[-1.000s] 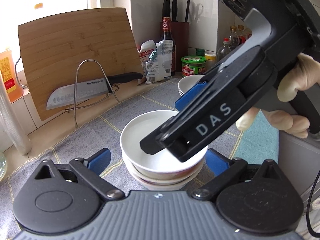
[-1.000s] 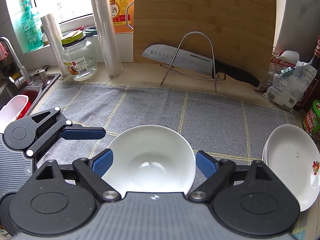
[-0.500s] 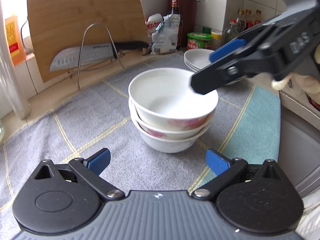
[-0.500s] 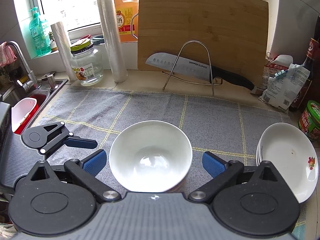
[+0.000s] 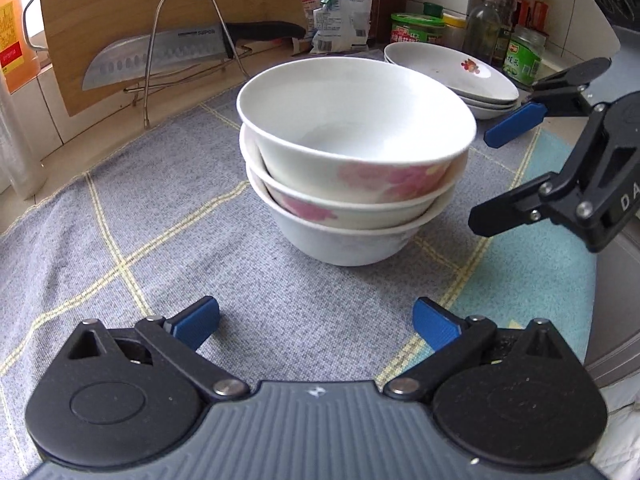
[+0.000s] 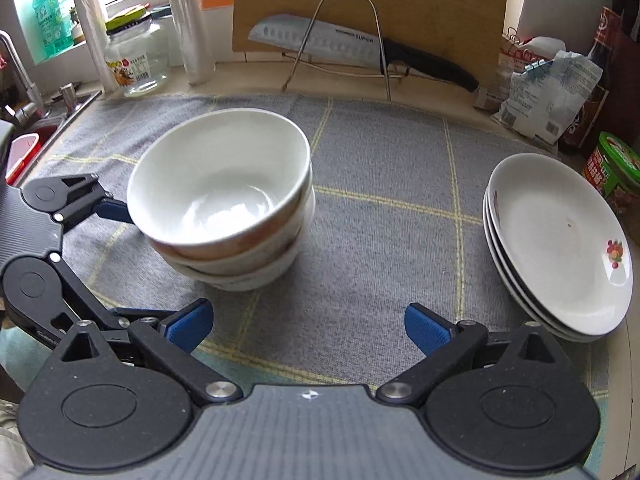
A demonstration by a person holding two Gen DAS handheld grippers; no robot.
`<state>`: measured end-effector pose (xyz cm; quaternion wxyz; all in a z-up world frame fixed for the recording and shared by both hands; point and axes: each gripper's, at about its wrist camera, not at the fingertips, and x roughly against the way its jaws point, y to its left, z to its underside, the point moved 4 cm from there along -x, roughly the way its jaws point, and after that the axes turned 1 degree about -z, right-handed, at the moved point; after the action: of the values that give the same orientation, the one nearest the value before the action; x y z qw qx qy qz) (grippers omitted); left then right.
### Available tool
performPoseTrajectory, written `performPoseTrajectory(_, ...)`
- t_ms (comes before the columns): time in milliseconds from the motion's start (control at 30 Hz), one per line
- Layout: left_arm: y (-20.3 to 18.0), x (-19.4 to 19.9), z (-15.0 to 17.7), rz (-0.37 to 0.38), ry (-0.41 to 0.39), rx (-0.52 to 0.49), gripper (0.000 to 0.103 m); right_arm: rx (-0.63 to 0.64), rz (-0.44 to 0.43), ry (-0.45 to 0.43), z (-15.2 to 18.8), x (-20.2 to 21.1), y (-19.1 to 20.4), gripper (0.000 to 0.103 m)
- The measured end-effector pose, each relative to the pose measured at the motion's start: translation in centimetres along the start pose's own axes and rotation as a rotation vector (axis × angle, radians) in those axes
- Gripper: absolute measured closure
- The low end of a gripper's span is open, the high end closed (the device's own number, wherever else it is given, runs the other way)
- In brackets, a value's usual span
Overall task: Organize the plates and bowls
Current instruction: 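Bring both tools to opposite sides of the three-bowl stack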
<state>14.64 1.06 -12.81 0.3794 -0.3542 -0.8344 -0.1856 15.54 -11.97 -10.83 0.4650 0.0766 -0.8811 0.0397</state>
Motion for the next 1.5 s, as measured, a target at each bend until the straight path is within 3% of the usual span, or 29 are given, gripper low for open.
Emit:
performPoseTrajectory(367,-0.1,0.1,0.3,-0.013,-0.029,0.012,0.0,0.153,-0.123,0.031,0.0,-3.5,0.2,0.0)
performPoseTrajectory(500,-0.3,0.1,0.3,-0.023,-0.041,0.024,0.0,0.25,-0.13,0.018,0.4,-3.6,0.6,0.0)
performPoseTrajectory(700,-0.5,0.3,0.6,-0.041,-0.059,0.038,0.0,0.271,-0.152,-0.046,1.3,-3.2,0.2,0.0)
performPoseTrajectory(900,-0.1,0.1,0.5,-0.001,-0.092,-0.004,0.0,0.281,-0.166,-0.088,1.8,-3.0,-0.1,0.0)
performPoseTrajectory(1500,0.7,-1.1,-0.5,0.1,-0.179,-0.105,0.0,0.258,-0.139,-0.032,0.7,-3.4,0.5,0.0)
